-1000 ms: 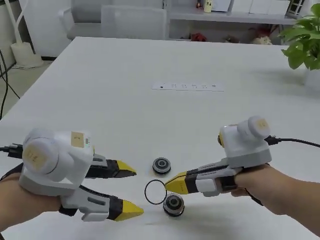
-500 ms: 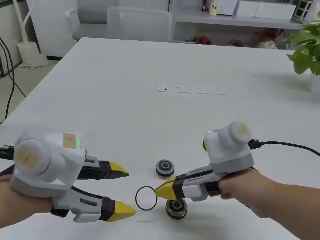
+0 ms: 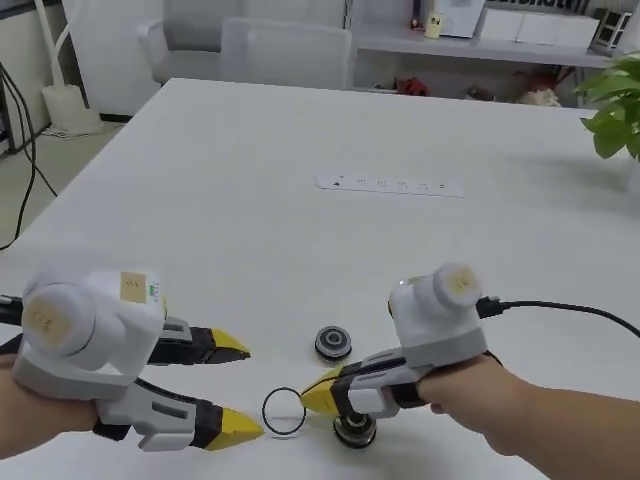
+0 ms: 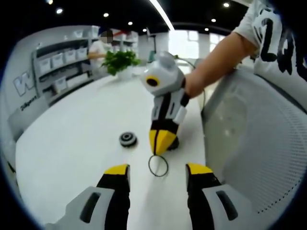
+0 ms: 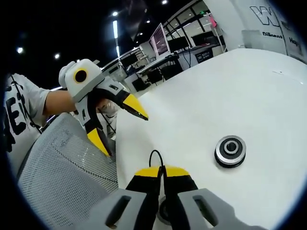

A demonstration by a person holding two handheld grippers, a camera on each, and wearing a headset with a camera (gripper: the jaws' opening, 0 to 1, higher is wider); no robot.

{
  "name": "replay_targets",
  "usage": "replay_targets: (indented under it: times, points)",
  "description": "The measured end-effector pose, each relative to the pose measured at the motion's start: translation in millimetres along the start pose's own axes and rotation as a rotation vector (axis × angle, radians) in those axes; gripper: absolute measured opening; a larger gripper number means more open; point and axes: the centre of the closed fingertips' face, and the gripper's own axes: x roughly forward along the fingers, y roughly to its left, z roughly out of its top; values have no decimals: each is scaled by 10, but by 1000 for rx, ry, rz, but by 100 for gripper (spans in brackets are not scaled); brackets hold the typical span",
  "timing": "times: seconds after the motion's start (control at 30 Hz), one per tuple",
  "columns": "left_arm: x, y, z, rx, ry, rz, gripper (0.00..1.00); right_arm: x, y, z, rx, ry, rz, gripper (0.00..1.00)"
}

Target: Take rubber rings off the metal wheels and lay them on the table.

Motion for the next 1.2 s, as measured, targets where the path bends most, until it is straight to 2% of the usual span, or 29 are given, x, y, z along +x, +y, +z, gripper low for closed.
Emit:
replay_targets:
  times: [0.3,0.7,1.2]
  points:
    - [-5,11,-21,-4,4,4,47,9,-13,-18,-9,-1,-8,1]
    - [-4,19,-20,-2,7,5,47,-35,-24,43,-19,-18,-20,9]
    - [41,53,118,21,0,-5,47,-205,-6,204,-54,-60,-32,18]
